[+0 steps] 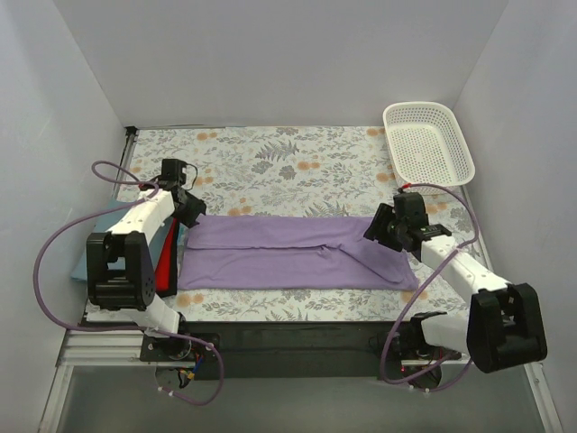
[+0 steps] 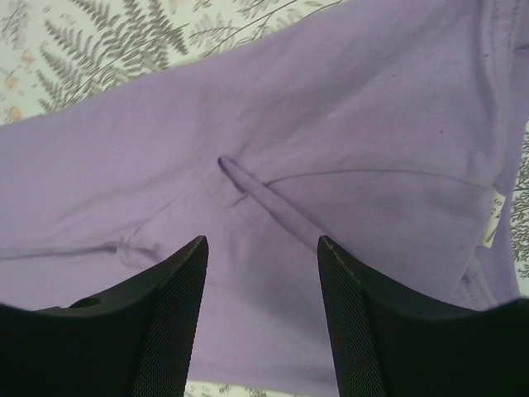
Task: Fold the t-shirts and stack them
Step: Fold the tshirt
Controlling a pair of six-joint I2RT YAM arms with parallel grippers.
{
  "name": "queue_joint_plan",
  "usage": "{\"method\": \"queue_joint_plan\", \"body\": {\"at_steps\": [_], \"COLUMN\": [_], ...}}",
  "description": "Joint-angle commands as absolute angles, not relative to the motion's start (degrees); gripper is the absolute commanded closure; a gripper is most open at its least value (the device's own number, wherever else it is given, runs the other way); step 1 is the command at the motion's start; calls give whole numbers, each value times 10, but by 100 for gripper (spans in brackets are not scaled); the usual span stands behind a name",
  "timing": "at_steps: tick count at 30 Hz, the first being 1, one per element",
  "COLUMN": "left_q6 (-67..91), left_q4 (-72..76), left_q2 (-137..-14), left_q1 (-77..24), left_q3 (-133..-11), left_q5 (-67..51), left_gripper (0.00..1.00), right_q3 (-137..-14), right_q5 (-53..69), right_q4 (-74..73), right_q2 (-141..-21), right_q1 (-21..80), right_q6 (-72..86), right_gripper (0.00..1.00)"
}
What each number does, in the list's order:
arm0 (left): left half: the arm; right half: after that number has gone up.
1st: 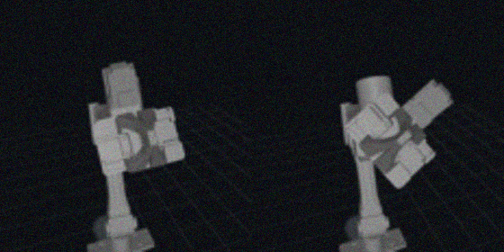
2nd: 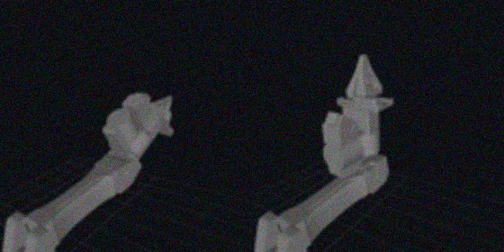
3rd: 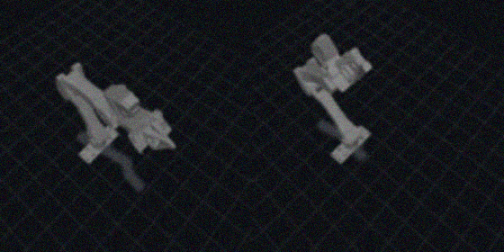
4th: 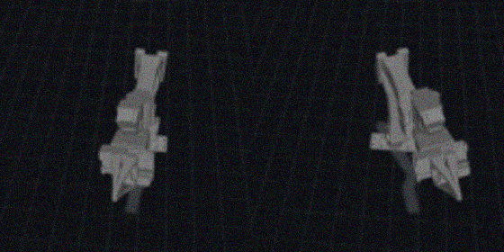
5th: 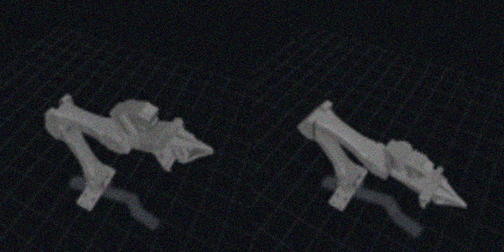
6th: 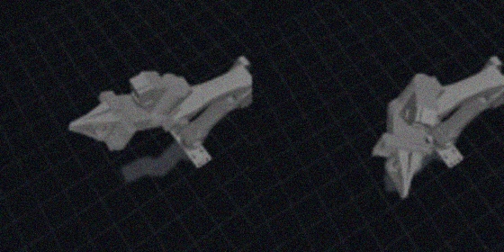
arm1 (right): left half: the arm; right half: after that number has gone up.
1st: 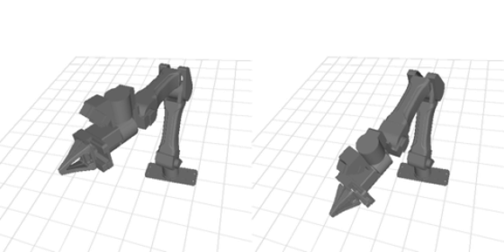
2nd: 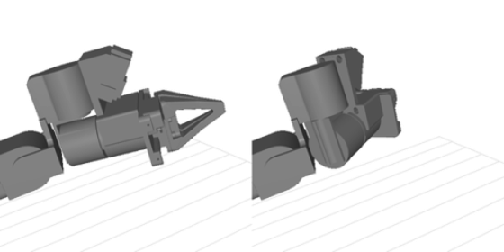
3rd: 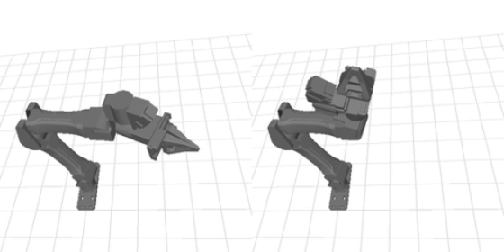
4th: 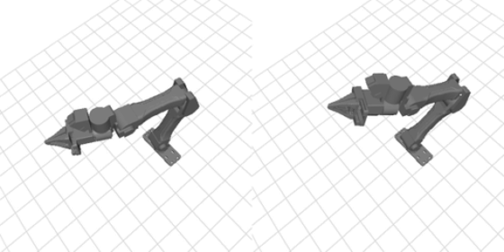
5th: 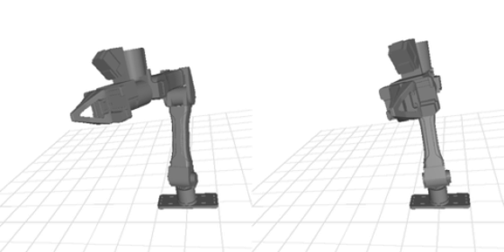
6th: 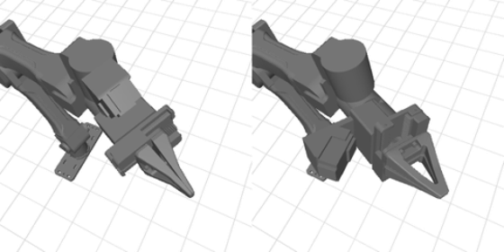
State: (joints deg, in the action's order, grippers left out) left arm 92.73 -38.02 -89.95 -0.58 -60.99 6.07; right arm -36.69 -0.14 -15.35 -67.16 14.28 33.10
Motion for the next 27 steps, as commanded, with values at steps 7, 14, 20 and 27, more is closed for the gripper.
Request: {"method": "queue_joint_plan", "body": {"at_steps": [7,14,20,27], "left_q6": [929,947,962,976], "left_q4": [-391,-415,-413,-422], "left_q2": [-961,-1006,-1021,-1036], "left_q1": [-14,-15,-19,-33], "left_q3": [-705,-723,-718,-716], "left_q5": [66,106,113,140], "left_gripper": [69,72,73,74], "right_q3": [-345,-309,-291,-279], "right_q5": [-78,-39,-21,-5], "right_q4": [-63,-47,-39,-26], "right_q2": [-762,-771,-767,-767], "right_q1": [107,33,5,5], "right_q6": [378,366,355,351], "right_gripper": [40,40,40,40]}}
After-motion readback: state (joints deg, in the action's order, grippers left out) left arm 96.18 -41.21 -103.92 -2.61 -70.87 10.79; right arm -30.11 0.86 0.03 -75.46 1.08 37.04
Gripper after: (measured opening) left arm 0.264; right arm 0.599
